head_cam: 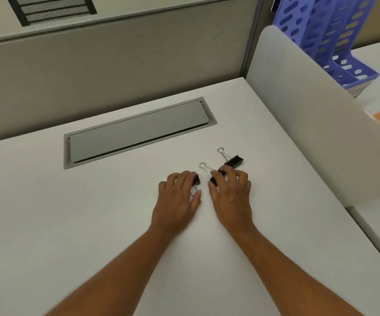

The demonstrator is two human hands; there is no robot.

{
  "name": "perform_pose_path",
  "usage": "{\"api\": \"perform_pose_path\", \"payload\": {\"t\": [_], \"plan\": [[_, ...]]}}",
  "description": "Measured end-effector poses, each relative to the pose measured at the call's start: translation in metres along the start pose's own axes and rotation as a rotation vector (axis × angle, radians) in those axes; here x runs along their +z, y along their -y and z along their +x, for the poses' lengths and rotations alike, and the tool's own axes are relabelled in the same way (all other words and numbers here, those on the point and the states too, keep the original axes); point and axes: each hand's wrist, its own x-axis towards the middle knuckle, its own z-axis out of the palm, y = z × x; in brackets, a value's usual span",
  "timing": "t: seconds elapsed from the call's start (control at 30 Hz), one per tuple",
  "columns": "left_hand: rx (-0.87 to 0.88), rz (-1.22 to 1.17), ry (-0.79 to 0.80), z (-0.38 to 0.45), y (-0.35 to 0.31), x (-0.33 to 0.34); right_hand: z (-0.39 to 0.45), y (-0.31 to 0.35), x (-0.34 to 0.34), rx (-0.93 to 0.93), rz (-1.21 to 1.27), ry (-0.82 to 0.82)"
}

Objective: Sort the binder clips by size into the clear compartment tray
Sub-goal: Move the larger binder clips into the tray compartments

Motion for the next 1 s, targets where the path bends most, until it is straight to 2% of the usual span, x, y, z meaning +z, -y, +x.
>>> {"api": "perform_pose_path", "payload": {"t": [0.13, 0.33, 0.4, 0.47, 0.53, 0.6, 0.67, 0.73, 0.8, 0.9, 1.0], "plan": [[0.002, -0.053, -0.070, 0.000, 0.002, 0.004, -0.001, -0.002, 0.003, -0.036, 0.037, -0.018], [-0.018, -0.282, -0.099, -0.004, 0.001, -0.004, 0.000, -0.001, -0.001, -0.079, 0.175, -0.020], [-0.087, -0.338, -0.106, -0.009, -0.001, -0.009, 0.000, 0.001, -0.005, -0.103, 0.260, -0.023], [-0.261, -0.496, -0.151, -0.021, -0.008, -0.020, 0.000, 0.004, -0.009, -0.096, 0.367, -0.004], [-0.499, -0.798, -0.150, -0.042, -0.011, -0.033, -0.001, 0.006, -0.014, 0.058, 0.504, 0.004], [-0.727, -1.160, -0.052, -0.075, -0.008, -0.048, -0.001, 0.006, -0.023, 0.348, 0.648, -0.048], [-0.893, -1.376, 0.027, -0.117, -0.003, -0.066, -0.009, 0.015, -0.036, 0.618, 0.779, -0.090], [-0.976, -1.474, 0.053, -0.160, -0.001, -0.083, -0.032, 0.041, -0.047, 0.736, 0.893, -0.034], [-1.061, -1.598, 0.038, -0.195, 0.002, -0.098, -0.069, 0.079, -0.056, 0.741, 0.979, 0.077], [-1.145, -1.743, -0.052, -0.229, 0.019, -0.117, -0.126, 0.142, -0.069, 0.735, 1.128, 0.274], [-1.151, -1.796, -0.164, -0.253, 0.046, -0.145, -0.167, 0.199, -0.082, 0.763, 1.229, 0.474]]}}
